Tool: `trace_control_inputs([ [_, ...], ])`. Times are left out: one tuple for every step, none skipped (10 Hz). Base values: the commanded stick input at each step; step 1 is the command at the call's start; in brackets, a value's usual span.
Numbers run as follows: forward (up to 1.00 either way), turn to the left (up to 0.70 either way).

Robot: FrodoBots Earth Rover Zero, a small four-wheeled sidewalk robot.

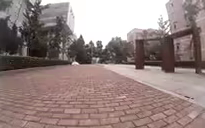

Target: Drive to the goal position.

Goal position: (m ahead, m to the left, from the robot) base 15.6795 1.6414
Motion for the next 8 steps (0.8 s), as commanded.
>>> trace_control_inputs([
  [0.70, 0.14],
  [0.70, 0.14],
  [0.70, 0.14],
  [0.70, 0.10],
  [0.70, 0.05],
  [0.70, 0.00],
  [0.70, 0.00],
  [0.70, 0.00],
])
